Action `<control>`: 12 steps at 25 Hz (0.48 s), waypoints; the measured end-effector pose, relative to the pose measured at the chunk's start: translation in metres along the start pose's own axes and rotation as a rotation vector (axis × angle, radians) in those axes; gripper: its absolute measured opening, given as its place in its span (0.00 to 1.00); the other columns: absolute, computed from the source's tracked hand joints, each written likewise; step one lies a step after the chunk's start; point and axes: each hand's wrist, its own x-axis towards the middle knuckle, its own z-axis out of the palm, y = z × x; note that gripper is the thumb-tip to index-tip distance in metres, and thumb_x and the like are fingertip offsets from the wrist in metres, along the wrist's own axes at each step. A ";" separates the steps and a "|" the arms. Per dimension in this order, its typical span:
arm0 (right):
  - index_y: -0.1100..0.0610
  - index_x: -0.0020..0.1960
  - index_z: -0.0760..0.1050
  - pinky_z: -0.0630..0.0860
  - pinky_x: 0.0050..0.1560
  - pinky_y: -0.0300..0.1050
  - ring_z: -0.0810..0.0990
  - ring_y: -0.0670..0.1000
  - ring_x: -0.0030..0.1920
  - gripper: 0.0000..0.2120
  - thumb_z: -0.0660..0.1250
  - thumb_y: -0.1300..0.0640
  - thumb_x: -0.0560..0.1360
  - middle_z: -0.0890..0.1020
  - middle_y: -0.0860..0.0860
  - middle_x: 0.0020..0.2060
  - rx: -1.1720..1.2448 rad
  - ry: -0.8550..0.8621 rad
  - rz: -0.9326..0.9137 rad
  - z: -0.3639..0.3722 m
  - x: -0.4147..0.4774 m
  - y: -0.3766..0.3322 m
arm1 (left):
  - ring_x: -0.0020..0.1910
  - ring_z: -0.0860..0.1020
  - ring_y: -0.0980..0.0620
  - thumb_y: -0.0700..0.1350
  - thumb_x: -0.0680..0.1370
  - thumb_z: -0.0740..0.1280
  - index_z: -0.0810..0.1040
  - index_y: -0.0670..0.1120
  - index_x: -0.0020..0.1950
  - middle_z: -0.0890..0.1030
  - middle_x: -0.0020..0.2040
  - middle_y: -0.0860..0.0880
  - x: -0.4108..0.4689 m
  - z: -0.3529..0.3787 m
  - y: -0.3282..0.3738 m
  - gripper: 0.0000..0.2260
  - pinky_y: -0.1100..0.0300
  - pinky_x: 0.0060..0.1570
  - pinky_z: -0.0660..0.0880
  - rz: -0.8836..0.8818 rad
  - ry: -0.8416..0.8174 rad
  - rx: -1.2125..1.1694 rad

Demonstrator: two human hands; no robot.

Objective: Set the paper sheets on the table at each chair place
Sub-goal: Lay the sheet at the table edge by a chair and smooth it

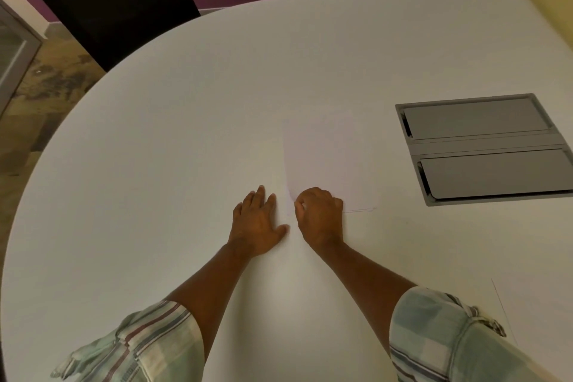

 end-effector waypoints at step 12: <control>0.53 0.45 0.81 0.72 0.66 0.54 0.82 0.51 0.42 0.08 0.68 0.52 0.82 0.82 0.47 0.37 0.126 0.210 0.022 -0.066 -0.026 0.018 | 0.51 0.87 0.42 0.56 0.85 0.65 0.83 0.48 0.54 0.87 0.53 0.45 0.005 -0.073 0.078 0.13 0.49 0.58 0.85 -0.420 0.140 -1.321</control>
